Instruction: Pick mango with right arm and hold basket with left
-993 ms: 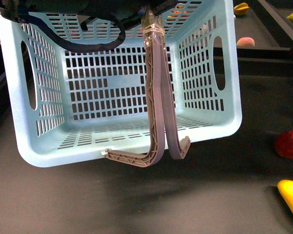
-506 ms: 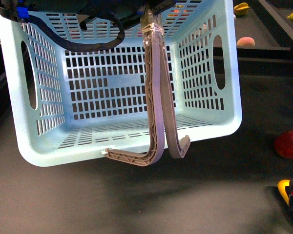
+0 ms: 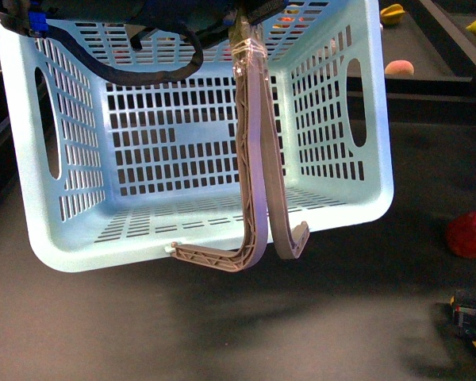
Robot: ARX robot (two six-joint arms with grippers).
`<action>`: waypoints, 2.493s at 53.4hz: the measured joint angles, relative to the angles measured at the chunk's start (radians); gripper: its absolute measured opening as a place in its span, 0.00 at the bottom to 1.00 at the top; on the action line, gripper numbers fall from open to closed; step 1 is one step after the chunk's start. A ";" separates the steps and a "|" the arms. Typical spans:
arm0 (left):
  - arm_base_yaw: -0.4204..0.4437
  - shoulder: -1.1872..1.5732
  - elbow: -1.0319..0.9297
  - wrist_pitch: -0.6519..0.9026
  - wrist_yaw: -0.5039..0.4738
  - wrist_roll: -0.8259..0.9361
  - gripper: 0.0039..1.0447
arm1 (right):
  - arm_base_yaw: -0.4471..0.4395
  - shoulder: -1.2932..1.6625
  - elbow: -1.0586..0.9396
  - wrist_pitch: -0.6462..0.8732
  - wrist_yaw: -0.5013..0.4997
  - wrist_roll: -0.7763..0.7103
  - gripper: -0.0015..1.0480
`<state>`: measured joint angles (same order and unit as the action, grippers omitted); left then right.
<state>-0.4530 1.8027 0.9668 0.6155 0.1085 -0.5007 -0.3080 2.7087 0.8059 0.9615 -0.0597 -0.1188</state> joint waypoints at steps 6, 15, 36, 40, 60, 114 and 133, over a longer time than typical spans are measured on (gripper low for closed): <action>0.000 0.000 0.000 0.000 0.000 0.000 0.05 | 0.000 0.018 0.023 -0.023 0.023 0.000 0.92; 0.000 0.000 0.000 0.000 0.000 0.000 0.05 | -0.002 0.038 0.041 -0.053 0.036 0.000 0.92; 0.000 0.000 0.000 0.000 0.000 0.000 0.05 | -0.003 0.055 0.050 -0.070 0.053 -0.013 0.91; 0.000 0.000 0.000 0.000 0.000 0.000 0.05 | -0.003 0.055 0.051 -0.070 0.058 -0.015 0.81; 0.000 0.000 0.000 0.000 0.000 0.000 0.05 | 0.002 -0.072 -0.046 -0.057 0.012 0.016 0.61; 0.000 0.000 0.000 0.000 0.000 0.000 0.05 | 0.476 -1.061 -0.213 -0.415 -0.042 0.297 0.60; 0.000 0.000 0.000 0.000 0.000 0.000 0.05 | 0.593 -0.785 0.027 -0.406 0.069 0.346 0.60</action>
<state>-0.4530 1.8030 0.9672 0.6155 0.1085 -0.5007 0.2848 1.9236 0.8326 0.5556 0.0090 0.2276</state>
